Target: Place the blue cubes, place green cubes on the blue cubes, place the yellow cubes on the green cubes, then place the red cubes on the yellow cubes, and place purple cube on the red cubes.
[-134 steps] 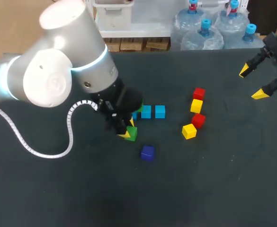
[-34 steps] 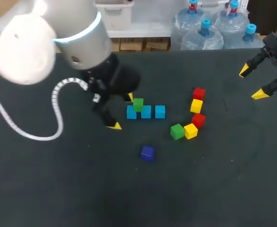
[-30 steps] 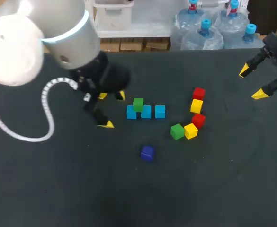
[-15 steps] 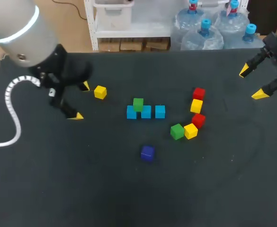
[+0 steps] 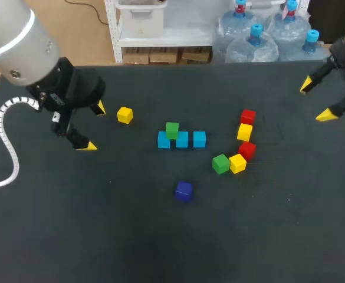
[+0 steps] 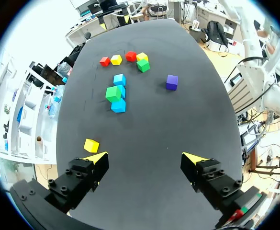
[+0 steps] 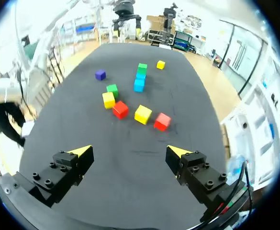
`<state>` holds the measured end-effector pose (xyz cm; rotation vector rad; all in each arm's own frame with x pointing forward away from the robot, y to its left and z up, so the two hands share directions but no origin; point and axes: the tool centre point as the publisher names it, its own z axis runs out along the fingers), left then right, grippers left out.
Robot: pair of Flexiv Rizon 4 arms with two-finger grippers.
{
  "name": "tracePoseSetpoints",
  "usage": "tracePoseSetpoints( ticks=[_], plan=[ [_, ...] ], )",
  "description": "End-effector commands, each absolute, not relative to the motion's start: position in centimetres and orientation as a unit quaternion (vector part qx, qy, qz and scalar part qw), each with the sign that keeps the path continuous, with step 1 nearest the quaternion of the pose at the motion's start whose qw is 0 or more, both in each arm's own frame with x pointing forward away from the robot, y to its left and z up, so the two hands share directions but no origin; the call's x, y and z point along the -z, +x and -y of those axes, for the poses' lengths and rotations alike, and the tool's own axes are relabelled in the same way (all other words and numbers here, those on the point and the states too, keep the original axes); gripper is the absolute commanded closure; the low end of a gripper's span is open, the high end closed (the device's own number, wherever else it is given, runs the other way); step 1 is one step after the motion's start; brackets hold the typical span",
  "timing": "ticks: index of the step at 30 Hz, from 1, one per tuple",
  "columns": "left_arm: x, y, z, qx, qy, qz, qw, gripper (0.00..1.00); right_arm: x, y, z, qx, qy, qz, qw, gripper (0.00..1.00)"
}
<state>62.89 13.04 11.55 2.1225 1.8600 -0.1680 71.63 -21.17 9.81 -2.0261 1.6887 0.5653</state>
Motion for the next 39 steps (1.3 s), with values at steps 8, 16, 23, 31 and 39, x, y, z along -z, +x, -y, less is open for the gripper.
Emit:
tracePoseSetpoints(
  ticks=[8,16,23,31,39],
  plan=[
    [-11.5,62.9,-13.1,0.059,0.742,-0.649,0.158,0.0,-13.1,70.8,17.1,-0.211,-0.795,-0.521,0.228,0.0],
    [-11.5,62.9,-13.1,0.059,0.742,-0.649,0.158,0.0,-12.9,69.1,12.4,-0.229,-0.817,-0.48,0.221,0.0],
    [-11.5,62.9,-13.1,0.059,0.742,-0.649,0.158,0.0,-12.0,67.4,8.8,-0.241,-0.818,-0.473,0.221,0.0],
    [-11.5,62.9,-13.1,0.059,0.742,-0.649,0.158,0.0,-10.5,66.1,5.7,-0.244,-0.834,-0.447,0.213,0.0],
    [-11.5,62.9,-13.1,0.059,0.742,-0.649,0.158,0.0,-9.0,64.9,3.8,-0.253,-0.838,-0.438,0.205,0.0]
  ],
)
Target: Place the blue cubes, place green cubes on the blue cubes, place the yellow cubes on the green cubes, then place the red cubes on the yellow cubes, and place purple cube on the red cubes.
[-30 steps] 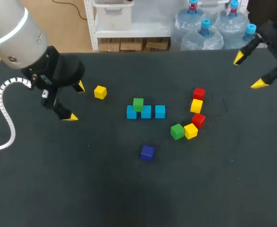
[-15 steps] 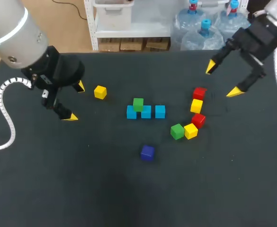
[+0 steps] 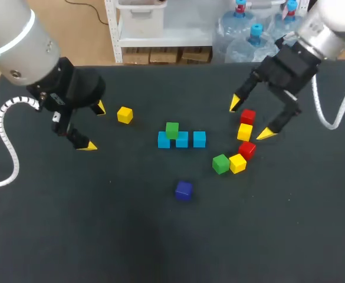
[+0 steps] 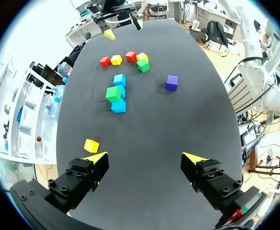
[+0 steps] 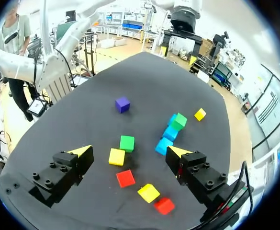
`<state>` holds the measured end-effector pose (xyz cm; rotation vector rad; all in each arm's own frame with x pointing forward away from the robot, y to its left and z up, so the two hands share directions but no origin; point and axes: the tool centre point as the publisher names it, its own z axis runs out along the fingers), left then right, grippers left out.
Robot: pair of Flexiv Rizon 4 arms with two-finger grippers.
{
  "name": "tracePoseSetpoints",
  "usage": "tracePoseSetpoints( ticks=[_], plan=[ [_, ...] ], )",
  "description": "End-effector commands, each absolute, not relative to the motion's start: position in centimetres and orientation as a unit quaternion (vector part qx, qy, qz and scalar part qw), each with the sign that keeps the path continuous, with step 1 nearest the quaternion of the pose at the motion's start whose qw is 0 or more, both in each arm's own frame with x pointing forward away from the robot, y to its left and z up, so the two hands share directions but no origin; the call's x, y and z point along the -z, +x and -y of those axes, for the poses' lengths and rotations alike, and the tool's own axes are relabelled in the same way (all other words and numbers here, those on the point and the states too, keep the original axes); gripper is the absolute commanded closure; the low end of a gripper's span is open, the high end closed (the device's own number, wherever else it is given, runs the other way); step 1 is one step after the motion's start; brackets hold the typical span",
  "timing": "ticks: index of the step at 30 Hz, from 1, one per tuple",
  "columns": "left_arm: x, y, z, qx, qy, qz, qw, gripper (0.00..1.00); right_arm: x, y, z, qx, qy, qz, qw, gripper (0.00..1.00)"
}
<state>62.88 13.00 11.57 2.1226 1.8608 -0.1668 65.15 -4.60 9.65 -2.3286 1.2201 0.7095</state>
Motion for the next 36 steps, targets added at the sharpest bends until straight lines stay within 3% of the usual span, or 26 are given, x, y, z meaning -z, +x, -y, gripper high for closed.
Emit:
tracePoseSetpoints(
  ticks=[1,16,36],
  plan=[
    [-11.5,62.9,-13.1,0.059,0.742,-0.649,0.158,0.0,-8.8,64.8,3.6,-0.253,-0.838,-0.438,0.204,0.0],
    [-11.5,62.9,-13.1,0.059,0.742,-0.649,0.158,0.0,-6.2,62.8,1.1,-0.123,-0.901,-0.405,0.1,0.0],
    [-11.5,62.9,-13.1,0.059,0.742,-0.649,0.158,0.0,-3.6,63.2,0.4,-0.079,-0.887,-0.45,0.068,0.0]
  ],
)
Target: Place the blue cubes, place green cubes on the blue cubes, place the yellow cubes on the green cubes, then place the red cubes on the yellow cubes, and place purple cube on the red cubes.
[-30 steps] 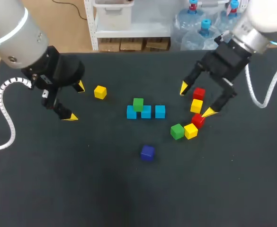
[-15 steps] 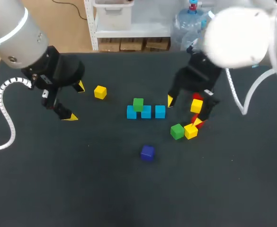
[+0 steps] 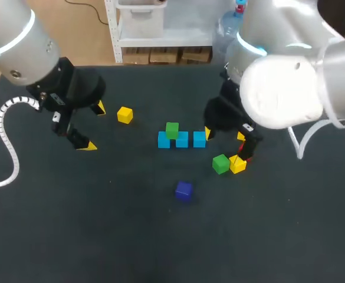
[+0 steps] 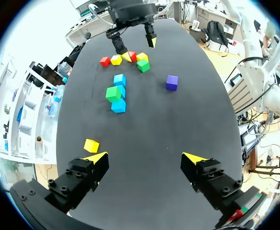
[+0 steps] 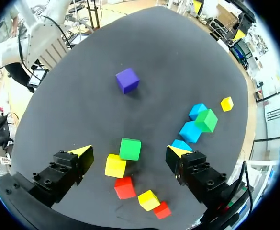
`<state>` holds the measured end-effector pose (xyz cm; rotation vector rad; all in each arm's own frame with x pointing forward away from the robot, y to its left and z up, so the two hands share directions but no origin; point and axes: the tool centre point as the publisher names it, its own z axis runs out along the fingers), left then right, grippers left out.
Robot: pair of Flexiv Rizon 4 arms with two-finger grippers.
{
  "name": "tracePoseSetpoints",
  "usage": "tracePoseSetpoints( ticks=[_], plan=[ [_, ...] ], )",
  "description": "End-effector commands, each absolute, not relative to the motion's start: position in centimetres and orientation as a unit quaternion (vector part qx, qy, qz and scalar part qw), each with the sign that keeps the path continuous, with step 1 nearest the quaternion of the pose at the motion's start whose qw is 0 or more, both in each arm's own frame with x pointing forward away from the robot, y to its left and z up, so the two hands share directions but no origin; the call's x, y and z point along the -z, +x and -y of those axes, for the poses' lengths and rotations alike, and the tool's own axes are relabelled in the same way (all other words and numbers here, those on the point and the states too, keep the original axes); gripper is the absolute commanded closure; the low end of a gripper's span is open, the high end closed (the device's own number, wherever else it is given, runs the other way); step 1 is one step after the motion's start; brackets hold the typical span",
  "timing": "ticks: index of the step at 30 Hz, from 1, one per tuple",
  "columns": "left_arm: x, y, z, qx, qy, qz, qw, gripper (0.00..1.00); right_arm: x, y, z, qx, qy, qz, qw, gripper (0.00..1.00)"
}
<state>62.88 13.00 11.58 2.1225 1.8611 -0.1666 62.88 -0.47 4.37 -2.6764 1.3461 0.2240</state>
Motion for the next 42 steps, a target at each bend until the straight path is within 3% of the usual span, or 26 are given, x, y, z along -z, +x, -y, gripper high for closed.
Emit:
tracePoseSetpoints(
  ticks=[1,37,40,42],
  plan=[
    [-11.5,62.9,-13.1,0.059,0.742,-0.649,0.158,0.0,-3.4,63.3,0.4,-0.082,-0.886,-0.452,0.068,0.0],
    [-11.5,62.9,-13.1,0.059,0.742,-0.649,0.158,0.0,-0.5,64.1,0.3,-0.045,-0.851,-0.522,0.04,0.0],
    [-11.5,62.9,-13.1,0.059,0.742,-0.649,0.158,0.0,-0.4,64.2,0.3,-0.046,-0.849,-0.524,0.04,0.08],
    [-11.5,62.9,-13.1,0.059,0.742,-0.649,0.158,0.0,-0.3,64.2,0.3,-0.046,-0.848,-0.527,0.04,0.22]
  ],
)
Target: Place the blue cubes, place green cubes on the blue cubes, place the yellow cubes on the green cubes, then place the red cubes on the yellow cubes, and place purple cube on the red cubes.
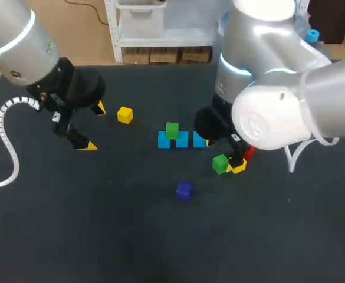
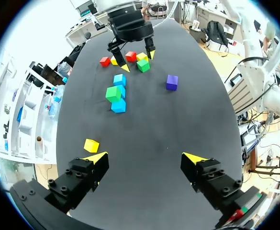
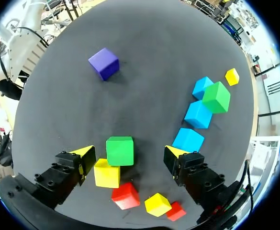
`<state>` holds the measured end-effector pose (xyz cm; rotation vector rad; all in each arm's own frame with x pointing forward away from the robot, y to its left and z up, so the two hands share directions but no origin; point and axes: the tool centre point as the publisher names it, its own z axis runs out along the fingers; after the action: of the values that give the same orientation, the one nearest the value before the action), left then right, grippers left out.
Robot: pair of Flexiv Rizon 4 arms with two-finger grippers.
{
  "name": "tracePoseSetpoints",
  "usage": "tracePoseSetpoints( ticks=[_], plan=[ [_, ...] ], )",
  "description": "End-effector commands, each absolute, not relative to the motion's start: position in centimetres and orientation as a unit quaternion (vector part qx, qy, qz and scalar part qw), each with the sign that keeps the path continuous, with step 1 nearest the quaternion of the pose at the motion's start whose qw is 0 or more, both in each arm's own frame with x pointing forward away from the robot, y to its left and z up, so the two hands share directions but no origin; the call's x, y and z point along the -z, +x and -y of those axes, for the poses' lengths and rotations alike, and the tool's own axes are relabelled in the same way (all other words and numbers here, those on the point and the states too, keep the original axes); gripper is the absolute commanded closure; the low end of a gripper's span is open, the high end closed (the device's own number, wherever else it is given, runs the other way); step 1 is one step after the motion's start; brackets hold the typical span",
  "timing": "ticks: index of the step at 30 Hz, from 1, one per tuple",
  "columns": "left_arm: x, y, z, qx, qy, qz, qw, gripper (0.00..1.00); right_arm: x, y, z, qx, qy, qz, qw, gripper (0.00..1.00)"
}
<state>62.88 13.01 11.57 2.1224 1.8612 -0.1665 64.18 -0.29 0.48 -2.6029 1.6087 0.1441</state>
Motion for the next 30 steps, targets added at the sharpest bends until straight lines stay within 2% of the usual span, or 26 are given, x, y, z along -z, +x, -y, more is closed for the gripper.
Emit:
tracePoseSetpoints(
  ticks=[1,2,3,6,9,14,22,23,24,26,30],
  plan=[
    [-11.5,62.9,-13.1,0.059,0.742,-0.649,0.158,0.0,-0.2,64.2,0.3,-0.046,-0.847,-0.528,0.041,0.34],
    [-11.5,62.9,-13.1,0.059,0.742,-0.649,0.158,0.0,-0.2,64.2,0.4,-0.046,-0.846,-0.529,0.041,0.44],
    [-11.5,62.9,-13.1,0.059,0.742,-0.649,0.158,0.0,-0.2,64.3,0.4,-0.046,-0.846,-0.53,0.041,0.44],
    [-11.5,62.9,-13.1,0.059,0.742,-0.649,0.158,0.0,0.0,64.3,0.5,-0.046,-0.845,-0.532,0.041,0.25],
    [-11.5,62.9,-13.1,0.059,0.742,-0.649,0.158,0.0,0.2,64.3,0.7,-0.048,-0.843,-0.534,0.041,0.16],
    [-11.5,62.9,-13.1,0.059,0.742,-0.649,0.158,0.0,0.7,64.3,0.9,-0.051,-0.84,-0.538,0.043,0.23],
    [-11.5,62.9,-13.1,0.059,0.742,-0.649,0.158,0.0,1.2,64.4,1.2,-0.055,-0.838,-0.542,0.042,0.28],
    [-11.5,62.9,-13.1,0.059,0.742,-0.649,0.158,0.0,1.2,64.4,1.3,-0.056,-0.838,-0.542,0.042,0.3],
    [-11.5,62.9,-13.1,0.059,0.742,-0.649,0.158,0.0,1.2,64.4,1.3,-0.056,-0.838,-0.542,0.042,0.37],
    [-11.5,62.9,-13.1,0.059,0.742,-0.649,0.158,0.0,1.1,64.5,1.3,-0.056,-0.838,-0.541,0.043,0.42],
    [-11.5,62.9,-13.1,0.059,0.742,-0.649,0.158,0.0,0.8,64.5,1.3,-0.056,-0.839,-0.54,0.044,0.47]
  ],
)
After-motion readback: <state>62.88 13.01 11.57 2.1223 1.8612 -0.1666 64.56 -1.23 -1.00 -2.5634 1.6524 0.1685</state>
